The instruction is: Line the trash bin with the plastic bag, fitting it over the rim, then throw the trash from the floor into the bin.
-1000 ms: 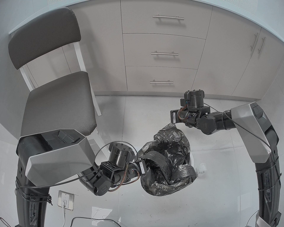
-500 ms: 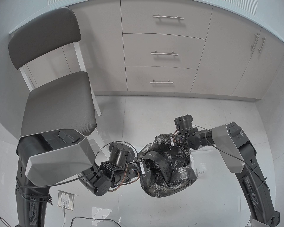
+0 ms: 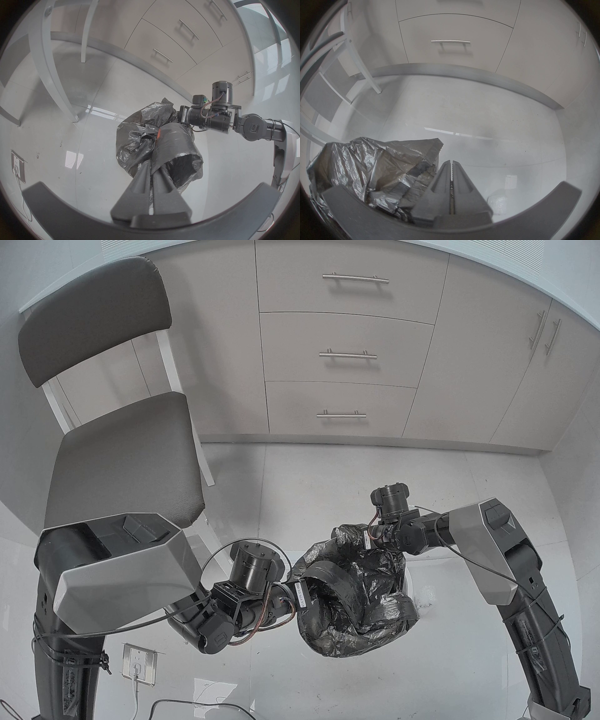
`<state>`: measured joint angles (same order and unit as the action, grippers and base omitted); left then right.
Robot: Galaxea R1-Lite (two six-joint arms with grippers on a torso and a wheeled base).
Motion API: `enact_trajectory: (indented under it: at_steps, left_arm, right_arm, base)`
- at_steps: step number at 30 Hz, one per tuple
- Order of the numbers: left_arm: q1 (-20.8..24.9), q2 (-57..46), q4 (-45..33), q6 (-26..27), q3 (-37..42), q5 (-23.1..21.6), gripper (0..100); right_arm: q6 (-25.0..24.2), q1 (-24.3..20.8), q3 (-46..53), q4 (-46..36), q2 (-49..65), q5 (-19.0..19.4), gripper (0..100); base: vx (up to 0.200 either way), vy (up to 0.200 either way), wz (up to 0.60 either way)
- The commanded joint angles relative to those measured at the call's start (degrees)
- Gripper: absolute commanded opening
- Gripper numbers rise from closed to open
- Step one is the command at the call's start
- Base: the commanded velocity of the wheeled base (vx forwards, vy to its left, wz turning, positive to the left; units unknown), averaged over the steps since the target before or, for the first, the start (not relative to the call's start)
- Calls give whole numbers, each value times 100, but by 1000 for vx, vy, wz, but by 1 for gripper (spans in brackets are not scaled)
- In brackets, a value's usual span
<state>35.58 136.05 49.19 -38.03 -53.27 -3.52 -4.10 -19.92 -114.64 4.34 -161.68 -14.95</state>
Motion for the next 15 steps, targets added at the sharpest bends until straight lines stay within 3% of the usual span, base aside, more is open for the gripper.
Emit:
enact_trajectory:
  at_steps: [1,13,14,15]
  left_arm:
    - [1,10,3,-2,1,1,0]
    - [1,10,3,-2,1,1,0]
    - [1,10,3,-2,1,1,0]
    - [1,10,3,-2,1,-8,0]
  right_arm:
    - [5,41,5,-74,-127,0,0]
    - [-144,32,5,-434,-197,-298,0]
    - [-144,32,5,-478,-206,-298,100]
    - [-144,32,5,-522,-214,-307,100]
  base:
    - [0,0,0]
    - [0,0,0]
    - [0,0,0]
    - [0,0,0]
